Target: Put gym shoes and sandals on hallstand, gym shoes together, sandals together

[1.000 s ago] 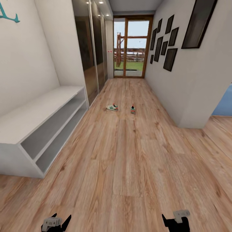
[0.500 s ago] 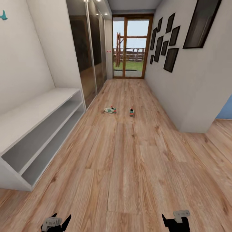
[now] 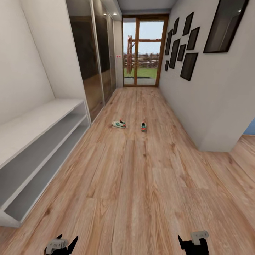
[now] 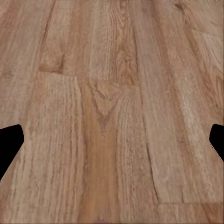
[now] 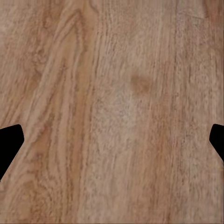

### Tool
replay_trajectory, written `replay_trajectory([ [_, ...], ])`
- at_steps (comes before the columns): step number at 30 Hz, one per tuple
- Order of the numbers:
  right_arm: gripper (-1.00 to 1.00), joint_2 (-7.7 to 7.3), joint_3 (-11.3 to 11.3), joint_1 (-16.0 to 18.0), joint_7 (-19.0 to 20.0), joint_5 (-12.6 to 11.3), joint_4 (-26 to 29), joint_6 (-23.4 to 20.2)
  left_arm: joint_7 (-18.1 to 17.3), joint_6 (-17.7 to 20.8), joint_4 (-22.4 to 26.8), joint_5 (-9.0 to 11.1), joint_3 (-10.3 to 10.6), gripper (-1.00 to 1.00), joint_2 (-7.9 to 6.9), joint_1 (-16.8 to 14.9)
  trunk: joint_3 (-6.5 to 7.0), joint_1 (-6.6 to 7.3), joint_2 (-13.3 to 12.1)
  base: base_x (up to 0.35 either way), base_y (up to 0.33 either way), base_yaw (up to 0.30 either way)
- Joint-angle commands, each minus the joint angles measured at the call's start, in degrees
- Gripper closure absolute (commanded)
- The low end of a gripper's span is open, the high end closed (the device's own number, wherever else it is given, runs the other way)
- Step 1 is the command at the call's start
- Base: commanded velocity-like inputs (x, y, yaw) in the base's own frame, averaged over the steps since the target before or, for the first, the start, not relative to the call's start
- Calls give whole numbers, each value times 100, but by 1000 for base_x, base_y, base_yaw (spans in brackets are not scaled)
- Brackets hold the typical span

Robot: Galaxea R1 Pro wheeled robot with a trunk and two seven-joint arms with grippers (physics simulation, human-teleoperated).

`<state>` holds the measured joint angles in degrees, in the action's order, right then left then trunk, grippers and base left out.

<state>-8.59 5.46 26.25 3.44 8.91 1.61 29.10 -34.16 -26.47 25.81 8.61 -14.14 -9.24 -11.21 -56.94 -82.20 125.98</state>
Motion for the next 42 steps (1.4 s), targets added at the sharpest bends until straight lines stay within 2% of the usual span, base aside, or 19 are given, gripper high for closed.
replay_trajectory([
  [1,-100,-2,52,3,25,44,-5,17,-56,11,-6,43,-18,-100,1,-4,-5,-3,2,337,-24,0],
  [42,-100,0,52,3,25,44,-7,16,-56,11,-6,53,-18,-100,1,-4,-5,-3,2,339,-1,0],
])
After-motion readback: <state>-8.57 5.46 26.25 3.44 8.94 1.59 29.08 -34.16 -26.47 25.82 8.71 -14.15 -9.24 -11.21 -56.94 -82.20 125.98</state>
